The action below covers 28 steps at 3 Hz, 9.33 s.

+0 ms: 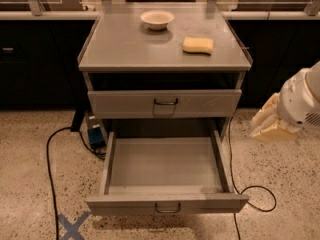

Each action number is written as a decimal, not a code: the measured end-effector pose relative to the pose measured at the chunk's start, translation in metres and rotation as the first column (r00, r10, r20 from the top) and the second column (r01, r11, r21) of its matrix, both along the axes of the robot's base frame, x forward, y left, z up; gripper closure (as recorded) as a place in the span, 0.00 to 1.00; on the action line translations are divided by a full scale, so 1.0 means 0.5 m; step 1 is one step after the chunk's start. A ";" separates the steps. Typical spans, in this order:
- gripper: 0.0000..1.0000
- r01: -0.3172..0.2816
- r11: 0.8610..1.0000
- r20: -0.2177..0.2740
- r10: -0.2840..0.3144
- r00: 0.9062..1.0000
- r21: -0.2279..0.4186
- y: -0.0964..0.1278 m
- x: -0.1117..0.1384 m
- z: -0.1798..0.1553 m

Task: Close middle drawer

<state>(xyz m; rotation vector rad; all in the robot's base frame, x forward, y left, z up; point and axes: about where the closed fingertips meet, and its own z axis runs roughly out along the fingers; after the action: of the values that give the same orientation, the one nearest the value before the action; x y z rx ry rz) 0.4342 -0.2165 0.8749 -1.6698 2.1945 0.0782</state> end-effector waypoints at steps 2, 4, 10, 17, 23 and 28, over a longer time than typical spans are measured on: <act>1.00 0.033 0.998 -0.035 -0.032 0.999 0.048 -0.013 -0.024 -0.106; 1.00 0.021 0.998 -0.057 -0.017 0.998 0.064 0.006 -0.043 -0.142; 1.00 0.207 0.875 -0.334 -0.056 0.941 0.437 0.080 -0.180 -0.515; 1.00 0.257 0.767 -0.335 -0.058 0.940 0.588 0.289 -0.119 -0.766; 1.00 0.371 0.741 -0.279 -0.252 0.926 0.560 0.294 -0.006 -0.922; 1.00 0.352 0.781 -0.073 -0.370 0.926 0.516 0.263 0.096 -0.903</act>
Offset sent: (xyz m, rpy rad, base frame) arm -0.0089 -0.0047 -0.0396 0.0406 0.0271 -0.0221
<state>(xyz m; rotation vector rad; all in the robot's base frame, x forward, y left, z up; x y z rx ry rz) 0.4820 -0.0852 0.4234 -0.9294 2.1668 0.4933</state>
